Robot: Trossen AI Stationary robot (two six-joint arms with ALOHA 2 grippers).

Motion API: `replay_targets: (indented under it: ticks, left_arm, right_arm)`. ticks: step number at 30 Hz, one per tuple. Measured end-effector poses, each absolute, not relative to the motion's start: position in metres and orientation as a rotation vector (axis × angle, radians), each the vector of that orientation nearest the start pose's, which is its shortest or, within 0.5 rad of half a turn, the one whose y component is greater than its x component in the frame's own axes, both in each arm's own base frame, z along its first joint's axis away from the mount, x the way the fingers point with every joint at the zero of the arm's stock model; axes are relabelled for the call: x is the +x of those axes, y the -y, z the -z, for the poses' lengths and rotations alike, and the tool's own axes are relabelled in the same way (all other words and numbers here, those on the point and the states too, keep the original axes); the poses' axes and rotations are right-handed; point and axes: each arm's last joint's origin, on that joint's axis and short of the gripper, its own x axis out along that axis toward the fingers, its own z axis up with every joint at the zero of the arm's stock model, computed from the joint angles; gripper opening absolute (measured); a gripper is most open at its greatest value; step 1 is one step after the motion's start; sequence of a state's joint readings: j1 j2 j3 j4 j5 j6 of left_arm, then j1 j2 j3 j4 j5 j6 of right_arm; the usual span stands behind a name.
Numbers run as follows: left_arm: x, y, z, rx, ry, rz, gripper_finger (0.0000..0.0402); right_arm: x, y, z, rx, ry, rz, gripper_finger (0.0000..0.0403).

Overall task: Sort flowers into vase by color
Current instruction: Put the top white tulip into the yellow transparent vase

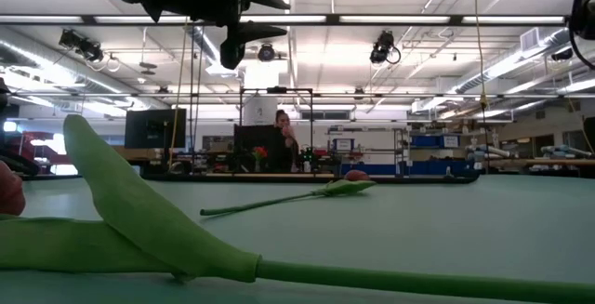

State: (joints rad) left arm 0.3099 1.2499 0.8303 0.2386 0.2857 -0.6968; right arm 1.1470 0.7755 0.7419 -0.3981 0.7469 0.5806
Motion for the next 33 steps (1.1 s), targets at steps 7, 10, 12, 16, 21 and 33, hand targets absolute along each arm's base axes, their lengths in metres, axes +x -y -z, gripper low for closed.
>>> replay_targets:
  ticks: [7,10,12,16,21,33]
  left_arm:
    - [0.268,-0.078,-0.292,-0.740,-0.160,-0.084,0.0185]
    - [0.268,-0.078,-0.291,-0.740,-0.162,-0.085,0.0185]
    - [0.268,-0.078,-0.291,-0.739,-0.162,-0.085,0.0185]
    - [0.268,-0.077,-0.291,-0.739,-0.164,-0.079,0.0185]
    - [0.267,-0.076,-0.292,-0.686,-0.167,-0.060,0.0185]
    - [0.264,-0.078,-0.305,-0.637,-0.189,-0.141,0.0170]
  right_arm:
    - [0.085,-0.142,-0.290,0.275,-0.410,-0.280,0.0037]
    - [0.084,-0.143,-0.283,0.298,-0.445,-0.280,0.0048]
    - [0.084,-0.143,-0.277,0.314,-0.467,-0.279,0.0055]
    - [0.083,-0.143,-0.269,0.376,-0.502,-0.268,0.0073]
    - [0.083,-0.142,-0.272,0.468,-0.509,-0.264,0.0116]
    - [0.072,-0.137,-0.281,0.806,-0.741,-0.451,0.0201]
